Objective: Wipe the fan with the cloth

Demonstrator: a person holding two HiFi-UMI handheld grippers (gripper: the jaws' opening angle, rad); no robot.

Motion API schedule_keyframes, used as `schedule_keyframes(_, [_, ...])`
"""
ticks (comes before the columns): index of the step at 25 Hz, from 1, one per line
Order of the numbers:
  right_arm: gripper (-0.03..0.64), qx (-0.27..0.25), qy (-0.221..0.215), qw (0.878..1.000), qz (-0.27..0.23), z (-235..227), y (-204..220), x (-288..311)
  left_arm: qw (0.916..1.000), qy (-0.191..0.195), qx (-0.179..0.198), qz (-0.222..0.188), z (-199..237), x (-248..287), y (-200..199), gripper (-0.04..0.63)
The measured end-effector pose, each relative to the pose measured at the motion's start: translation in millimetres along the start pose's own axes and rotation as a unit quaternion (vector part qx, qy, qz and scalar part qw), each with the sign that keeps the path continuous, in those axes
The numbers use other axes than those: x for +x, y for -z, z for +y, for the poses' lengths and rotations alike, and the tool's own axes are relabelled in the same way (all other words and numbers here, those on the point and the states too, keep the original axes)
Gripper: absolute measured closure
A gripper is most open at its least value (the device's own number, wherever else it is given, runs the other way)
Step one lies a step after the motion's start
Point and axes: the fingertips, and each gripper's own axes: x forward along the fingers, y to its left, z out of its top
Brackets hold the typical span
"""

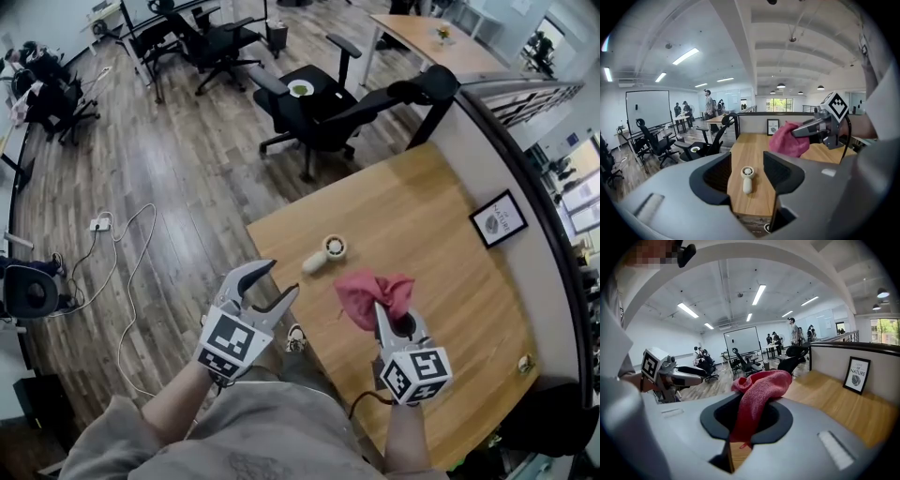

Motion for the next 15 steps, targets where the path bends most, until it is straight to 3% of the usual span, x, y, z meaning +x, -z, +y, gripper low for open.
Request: schedule_keyframes(15, [0.558, -0.004, -0.013, 0.998, 0.056, -36.3, 36.7, 70.5, 0.9917, 0.034, -0.022, 0.122, -3.2, 110.3, 104.4, 0.371])
